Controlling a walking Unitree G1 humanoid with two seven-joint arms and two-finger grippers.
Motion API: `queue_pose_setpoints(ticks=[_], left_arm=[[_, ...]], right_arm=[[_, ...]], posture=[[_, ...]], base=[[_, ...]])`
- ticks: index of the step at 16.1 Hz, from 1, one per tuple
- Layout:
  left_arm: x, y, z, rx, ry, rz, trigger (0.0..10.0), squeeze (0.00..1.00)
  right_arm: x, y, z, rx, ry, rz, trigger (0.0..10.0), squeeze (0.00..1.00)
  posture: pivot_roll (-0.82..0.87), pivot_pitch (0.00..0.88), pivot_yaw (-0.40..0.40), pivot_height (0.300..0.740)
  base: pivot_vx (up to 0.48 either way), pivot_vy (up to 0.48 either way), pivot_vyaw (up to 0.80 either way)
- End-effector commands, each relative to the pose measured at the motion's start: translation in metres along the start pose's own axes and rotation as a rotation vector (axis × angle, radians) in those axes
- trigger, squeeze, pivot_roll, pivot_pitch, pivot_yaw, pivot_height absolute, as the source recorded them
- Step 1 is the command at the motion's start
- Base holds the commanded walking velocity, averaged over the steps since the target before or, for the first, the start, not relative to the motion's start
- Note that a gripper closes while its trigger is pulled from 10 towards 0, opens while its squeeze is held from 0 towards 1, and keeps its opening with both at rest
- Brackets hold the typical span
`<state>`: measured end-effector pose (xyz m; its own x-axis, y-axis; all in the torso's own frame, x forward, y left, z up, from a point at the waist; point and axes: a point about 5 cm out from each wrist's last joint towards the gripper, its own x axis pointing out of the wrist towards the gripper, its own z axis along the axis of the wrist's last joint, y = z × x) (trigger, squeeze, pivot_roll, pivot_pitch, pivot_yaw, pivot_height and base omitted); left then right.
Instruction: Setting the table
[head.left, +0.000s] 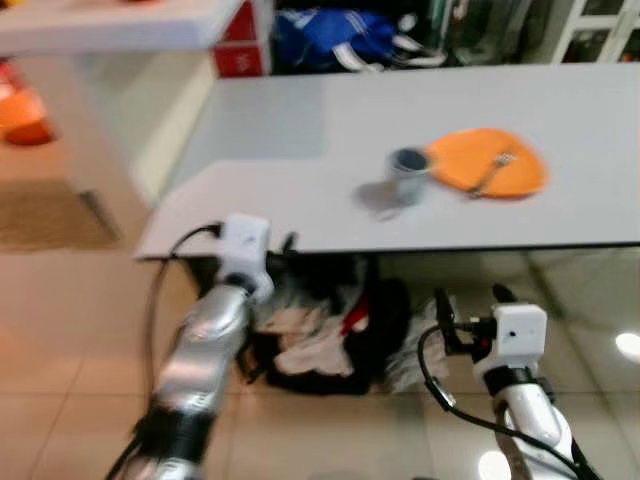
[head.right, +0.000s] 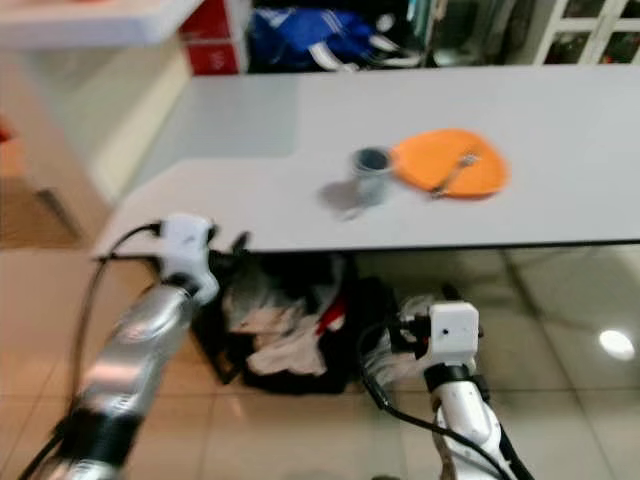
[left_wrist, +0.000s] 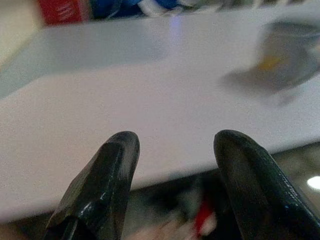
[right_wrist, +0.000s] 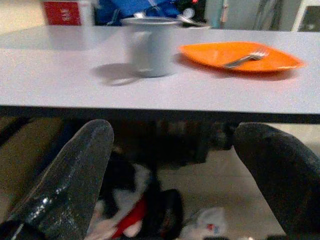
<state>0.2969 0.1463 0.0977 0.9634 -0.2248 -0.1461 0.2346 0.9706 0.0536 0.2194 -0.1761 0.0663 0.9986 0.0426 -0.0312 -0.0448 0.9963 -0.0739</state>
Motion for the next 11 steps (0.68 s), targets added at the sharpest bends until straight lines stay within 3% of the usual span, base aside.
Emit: queue_pose_setpoints(ticks=[1, 3, 5, 7, 11], left_arm=[[-0.012, 0.017, -0.010, 0.021, 0.036, 0.046, 10.0, 0.00], [-0.033, 0.033, -0.014, 0.041, 0.016, 0.068, 10.0, 0.00], [-0.041, 0.035, -0.015, 0.038, -0.004, 0.086, 10.0, 0.00], [-0.034, 0.027, -0.013, -0.007, 0.000, 0.097, 10.0, 0.00], [-0.022, 0.033, -0.010, -0.020, 0.017, 0.106, 10.0, 0.00]], right_arm=[[0.002, 0.003, 0.010, 0.011, -0.051, 0.005, 10.0, 0.00], [-0.002, 0.001, 0.017, 0.016, -0.082, -0.004, 10.0, 0.00], [-0.002, 0.001, 0.016, 0.023, -0.084, -0.005, 10.0, 0.00], [0.000, 0.003, 0.018, 0.034, -0.093, 0.009, 10.0, 0.00], [0.002, 0.004, 0.019, 0.035, -0.089, 0.013, 10.0, 0.00]], posture=[[-0.12, 0.000, 0.062, 0.736], [-0.12, 0.000, 0.071, 0.736], [-0.11, 0.000, 0.071, 0.736], [-0.10, 0.000, 0.055, 0.736], [-0.10, 0.000, 0.048, 0.736]], base=[[0.000, 0.480, 0.00], [0.000, 0.480, 0.00], [0.000, 0.480, 0.00], [0.000, 0.480, 0.00], [0.000, 0.480, 0.00]])
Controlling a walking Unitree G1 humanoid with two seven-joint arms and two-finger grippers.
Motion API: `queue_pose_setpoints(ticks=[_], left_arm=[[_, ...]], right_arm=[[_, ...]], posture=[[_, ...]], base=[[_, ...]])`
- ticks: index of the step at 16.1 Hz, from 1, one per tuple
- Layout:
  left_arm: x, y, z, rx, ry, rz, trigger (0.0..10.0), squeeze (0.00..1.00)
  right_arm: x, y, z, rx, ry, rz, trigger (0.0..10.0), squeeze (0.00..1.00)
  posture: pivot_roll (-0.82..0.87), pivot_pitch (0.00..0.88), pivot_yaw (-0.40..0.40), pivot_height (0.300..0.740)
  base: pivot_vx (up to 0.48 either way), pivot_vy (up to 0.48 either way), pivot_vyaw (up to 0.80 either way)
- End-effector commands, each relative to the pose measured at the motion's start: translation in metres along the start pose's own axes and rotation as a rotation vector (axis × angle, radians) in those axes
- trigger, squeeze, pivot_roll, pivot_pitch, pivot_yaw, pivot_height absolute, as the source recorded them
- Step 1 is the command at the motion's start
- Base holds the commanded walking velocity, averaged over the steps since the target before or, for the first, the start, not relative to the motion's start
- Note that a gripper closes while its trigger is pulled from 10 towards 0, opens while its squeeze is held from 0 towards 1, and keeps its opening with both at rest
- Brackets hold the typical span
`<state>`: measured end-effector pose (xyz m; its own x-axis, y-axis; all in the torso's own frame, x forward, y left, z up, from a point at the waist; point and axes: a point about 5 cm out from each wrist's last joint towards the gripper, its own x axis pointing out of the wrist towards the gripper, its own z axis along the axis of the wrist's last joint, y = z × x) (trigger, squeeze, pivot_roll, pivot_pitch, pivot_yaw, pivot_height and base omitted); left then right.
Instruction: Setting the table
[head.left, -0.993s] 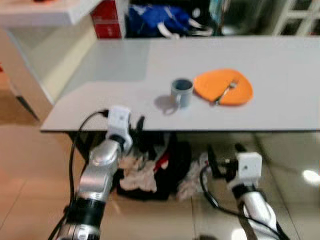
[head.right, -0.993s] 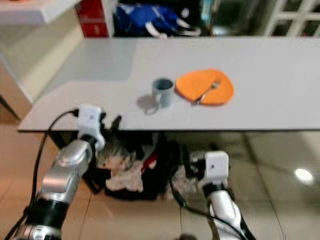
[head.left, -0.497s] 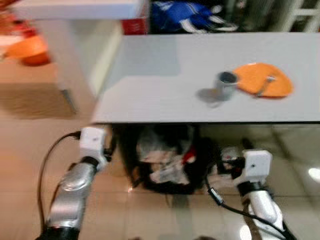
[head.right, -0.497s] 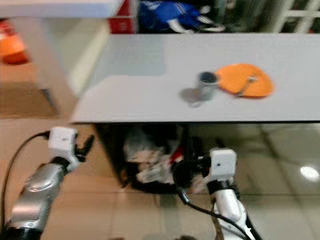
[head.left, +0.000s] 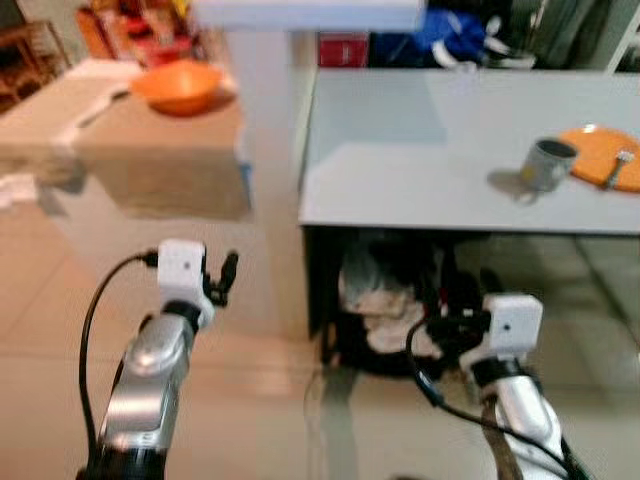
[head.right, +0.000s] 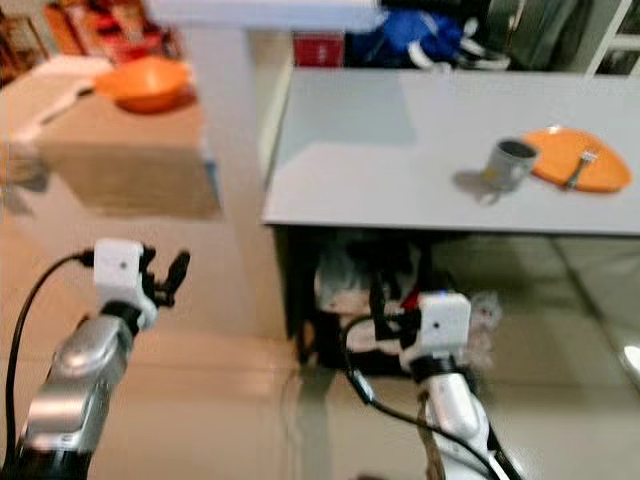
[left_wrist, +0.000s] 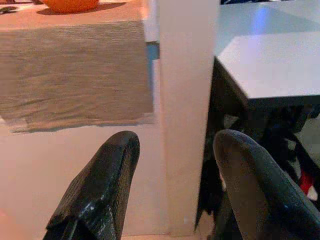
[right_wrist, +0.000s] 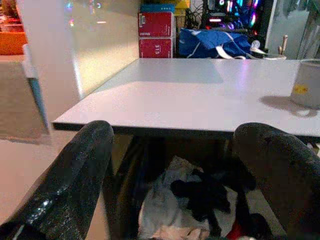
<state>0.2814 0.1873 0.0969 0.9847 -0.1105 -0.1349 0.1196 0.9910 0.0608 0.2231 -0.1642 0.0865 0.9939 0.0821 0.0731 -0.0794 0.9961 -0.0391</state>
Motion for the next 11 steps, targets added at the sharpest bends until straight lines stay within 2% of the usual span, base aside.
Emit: queue_pose_setpoints(ticks=[1, 3, 4, 6, 11], left_arm=[[0.002, -0.002, -0.004, -0.005, 0.022, -0.013, 10.0, 0.00], [0.005, -0.004, 0.002, -0.006, -0.002, -0.033, 10.0, 0.00], [0.009, -0.006, 0.006, -0.033, -0.001, -0.048, 10.0, 0.00], [0.018, -0.012, 0.015, -0.030, -0.014, -0.068, 10.0, 0.00], [0.014, -0.021, 0.010, -0.021, -0.010, -0.063, 10.0, 0.00]], right_arm=[[-0.003, -0.007, -0.003, -0.001, 0.023, -0.022, 10.0, 0.00], [-0.007, -0.008, -0.008, 0.005, 0.040, -0.029, 10.0, 0.00], [-0.007, -0.008, -0.008, 0.010, 0.043, -0.031, 10.0, 0.00], [-0.006, -0.005, -0.009, 0.015, 0.046, -0.022, 10.0, 0.00], [-0.005, -0.006, -0.008, 0.018, 0.046, -0.017, 10.0, 0.00]], posture=[[-0.10, 0.000, 0.048, 0.736], [-0.10, 0.000, 0.048, 0.736], [-0.10, 0.000, 0.047, 0.736], [-0.10, 0.000, 0.047, 0.736], [-0.10, 0.000, 0.040, 0.736]], base=[[0.000, 0.480, 0.00], [0.000, 0.480, 0.00], [0.000, 0.480, 0.00], [0.000, 0.480, 0.00], [0.000, 0.480, 0.00]])
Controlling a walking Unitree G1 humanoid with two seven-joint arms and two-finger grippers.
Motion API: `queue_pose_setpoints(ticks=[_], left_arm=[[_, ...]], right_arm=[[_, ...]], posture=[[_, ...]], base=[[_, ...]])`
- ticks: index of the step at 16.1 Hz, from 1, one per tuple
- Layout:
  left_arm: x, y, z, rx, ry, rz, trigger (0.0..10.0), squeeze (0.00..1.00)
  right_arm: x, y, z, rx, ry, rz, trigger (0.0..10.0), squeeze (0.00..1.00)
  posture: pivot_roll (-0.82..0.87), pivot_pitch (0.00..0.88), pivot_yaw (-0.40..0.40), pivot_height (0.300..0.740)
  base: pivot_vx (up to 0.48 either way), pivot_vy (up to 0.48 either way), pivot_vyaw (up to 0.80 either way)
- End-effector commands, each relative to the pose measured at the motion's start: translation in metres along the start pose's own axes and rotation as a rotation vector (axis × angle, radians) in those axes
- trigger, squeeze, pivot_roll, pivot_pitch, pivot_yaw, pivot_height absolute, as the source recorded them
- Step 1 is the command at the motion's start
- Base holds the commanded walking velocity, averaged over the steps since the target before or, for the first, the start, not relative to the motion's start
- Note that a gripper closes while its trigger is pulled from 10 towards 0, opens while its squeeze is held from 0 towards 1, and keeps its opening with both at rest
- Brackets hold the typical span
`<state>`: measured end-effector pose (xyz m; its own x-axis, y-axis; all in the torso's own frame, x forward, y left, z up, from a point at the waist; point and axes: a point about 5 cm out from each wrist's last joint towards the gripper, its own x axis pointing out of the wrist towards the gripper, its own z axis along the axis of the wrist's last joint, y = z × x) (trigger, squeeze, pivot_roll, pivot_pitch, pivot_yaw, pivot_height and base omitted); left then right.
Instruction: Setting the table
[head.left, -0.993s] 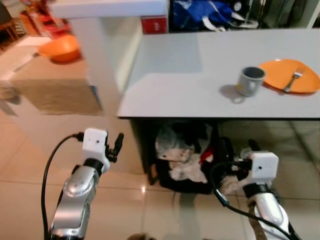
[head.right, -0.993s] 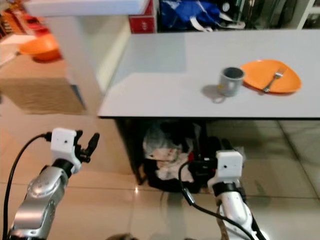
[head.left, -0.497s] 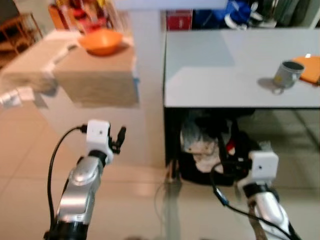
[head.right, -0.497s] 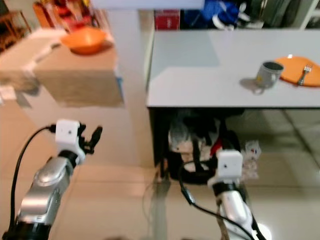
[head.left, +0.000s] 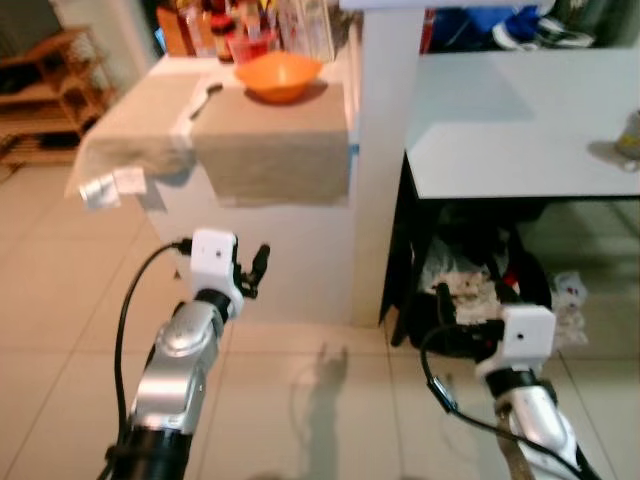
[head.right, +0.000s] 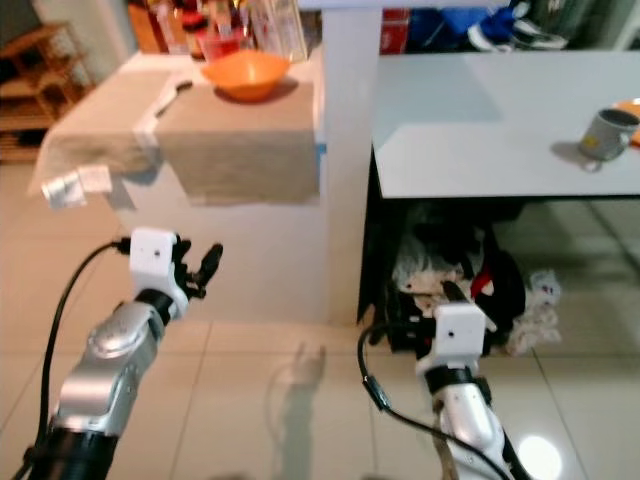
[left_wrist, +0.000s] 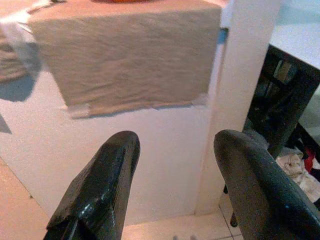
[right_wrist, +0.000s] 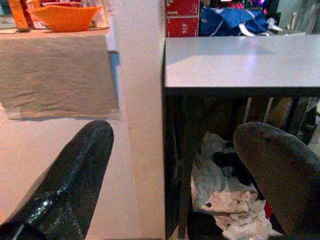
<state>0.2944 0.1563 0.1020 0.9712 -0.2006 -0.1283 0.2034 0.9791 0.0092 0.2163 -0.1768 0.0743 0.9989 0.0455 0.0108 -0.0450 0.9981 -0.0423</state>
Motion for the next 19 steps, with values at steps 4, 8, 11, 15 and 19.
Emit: queue_pose_setpoints(ticks=[4, 8, 11, 15, 19], left_arm=[[0.000, -0.002, 0.011, 0.045, -0.052, 0.047, 10.0, 0.00], [0.001, -0.001, 0.019, 0.020, -0.098, 0.075, 10.0, 1.00], [0.006, -0.002, 0.021, 0.040, -0.085, 0.082, 10.0, 1.00], [0.005, -0.005, 0.017, 0.040, -0.073, 0.069, 10.0, 1.00], [0.004, -0.006, 0.016, 0.034, -0.076, 0.076, 10.0, 1.00]], right_arm=[[0.007, 0.004, 0.006, -0.014, -0.018, 0.001, 10.0, 0.00], [0.012, 0.000, 0.009, -0.040, -0.021, -0.032, 10.0, 0.00], [0.014, 0.001, 0.009, -0.037, -0.017, -0.034, 10.0, 0.00], [0.010, 0.002, 0.008, -0.027, -0.012, -0.037, 10.0, 0.00], [0.013, 0.002, 0.010, -0.022, -0.024, -0.032, 10.0, 0.00]], posture=[[-0.09, 0.000, 0.033, 0.736], [-0.09, 0.000, 0.034, 0.736], [-0.09, 0.000, 0.031, 0.736], [-0.09, 0.000, 0.030, 0.736], [-0.08, 0.000, 0.027, 0.736]], base=[[0.000, 0.120, 0.00], [0.446, 0.000, 0.00], [0.000, 0.000, 0.00], [0.000, 0.000, 0.00], [0.000, 0.000, 0.00]])
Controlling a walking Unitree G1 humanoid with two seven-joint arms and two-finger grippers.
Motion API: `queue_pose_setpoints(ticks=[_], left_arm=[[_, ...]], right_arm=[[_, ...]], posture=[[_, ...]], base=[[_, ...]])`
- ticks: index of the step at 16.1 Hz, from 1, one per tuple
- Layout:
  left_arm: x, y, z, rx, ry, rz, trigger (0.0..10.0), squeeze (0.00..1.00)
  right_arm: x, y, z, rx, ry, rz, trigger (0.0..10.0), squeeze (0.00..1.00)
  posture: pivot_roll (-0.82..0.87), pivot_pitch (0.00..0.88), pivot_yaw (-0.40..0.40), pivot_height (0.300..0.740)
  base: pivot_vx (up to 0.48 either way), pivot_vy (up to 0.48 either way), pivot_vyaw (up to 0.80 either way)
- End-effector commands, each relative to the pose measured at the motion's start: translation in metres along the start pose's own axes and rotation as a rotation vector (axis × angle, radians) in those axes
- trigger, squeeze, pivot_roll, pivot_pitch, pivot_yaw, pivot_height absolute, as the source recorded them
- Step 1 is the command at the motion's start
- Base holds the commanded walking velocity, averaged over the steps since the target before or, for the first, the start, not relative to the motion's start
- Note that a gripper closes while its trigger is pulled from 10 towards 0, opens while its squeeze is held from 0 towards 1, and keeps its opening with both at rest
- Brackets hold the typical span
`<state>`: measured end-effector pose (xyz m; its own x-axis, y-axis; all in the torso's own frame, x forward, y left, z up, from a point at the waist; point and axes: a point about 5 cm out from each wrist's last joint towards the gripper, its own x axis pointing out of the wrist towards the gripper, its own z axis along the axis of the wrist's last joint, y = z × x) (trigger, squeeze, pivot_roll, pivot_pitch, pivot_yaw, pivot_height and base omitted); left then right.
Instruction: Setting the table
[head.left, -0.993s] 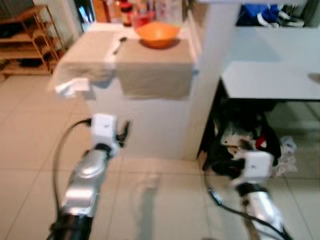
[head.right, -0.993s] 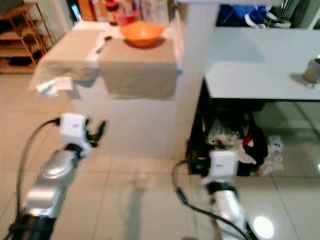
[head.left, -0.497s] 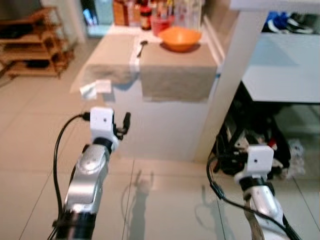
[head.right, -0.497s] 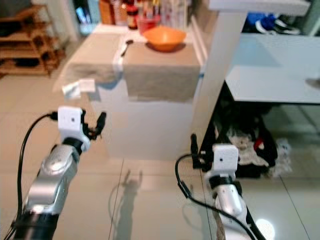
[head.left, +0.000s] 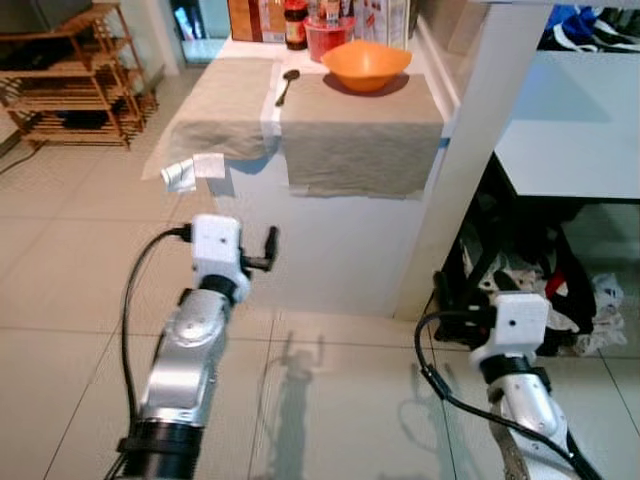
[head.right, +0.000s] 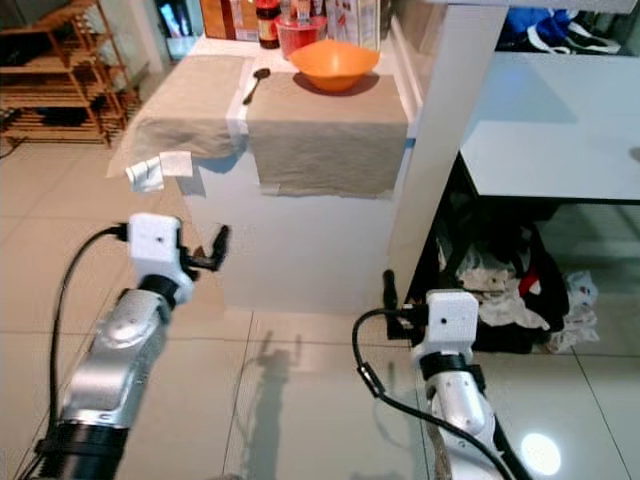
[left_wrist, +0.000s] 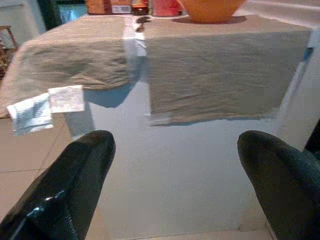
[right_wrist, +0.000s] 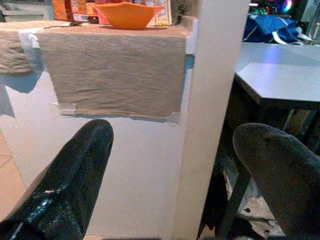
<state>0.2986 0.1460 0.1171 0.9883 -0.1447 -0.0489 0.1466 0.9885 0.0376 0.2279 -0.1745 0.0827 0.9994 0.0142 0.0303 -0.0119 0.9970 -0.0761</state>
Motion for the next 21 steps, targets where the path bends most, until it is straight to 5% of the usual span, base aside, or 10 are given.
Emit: queue_pose_setpoints(ticks=[1, 2, 3, 9, 14, 21], left_arm=[[0.000, 0.003, 0.000, 0.013, 0.003, 0.015, 10.0, 1.00], [-0.001, 0.003, 0.000, 0.014, 0.003, 0.014, 10.0, 0.96], [-0.001, 0.003, 0.000, 0.023, 0.000, 0.020, 10.0, 0.00], [0.006, 0.000, 0.017, 0.057, -0.083, 0.020, 10.0, 0.00], [0.015, -0.003, 0.029, 0.051, -0.132, 0.015, 10.0, 0.00], [0.019, -0.002, 0.033, 0.036, -0.126, -0.005, 10.0, 0.00]], right_arm=[[0.002, 0.001, 0.002, 0.015, -0.006, 0.002, 10.0, 0.00], [0.003, 0.002, 0.001, 0.016, -0.004, 0.005, 10.0, 0.00], [0.003, 0.003, 0.001, 0.016, -0.002, 0.008, 10.0, 0.00], [0.009, 0.007, 0.008, -0.005, -0.051, 0.070, 10.0, 0.00], [0.027, -0.004, 0.031, -0.006, -0.147, -0.004, 10.0, 0.00], [0.026, -0.004, 0.023, 0.014, -0.131, -0.044, 10.0, 0.00]], posture=[[-0.08, 0.000, 0.025, 0.736], [-0.07, 0.000, 0.024, 0.736], [-0.07, 0.000, 0.023, 0.736], [-0.07, 0.000, 0.013, 0.736], [-0.07, 0.000, 0.015, 0.736], [-0.06, 0.000, 0.025, 0.736]], base=[[0.000, 0.000, 0.00], [0.000, 0.000, 0.00], [0.000, 0.000, 0.00], [0.346, 0.041, 0.00], [0.442, 0.000, 0.00], [0.442, 0.000, 0.00]])
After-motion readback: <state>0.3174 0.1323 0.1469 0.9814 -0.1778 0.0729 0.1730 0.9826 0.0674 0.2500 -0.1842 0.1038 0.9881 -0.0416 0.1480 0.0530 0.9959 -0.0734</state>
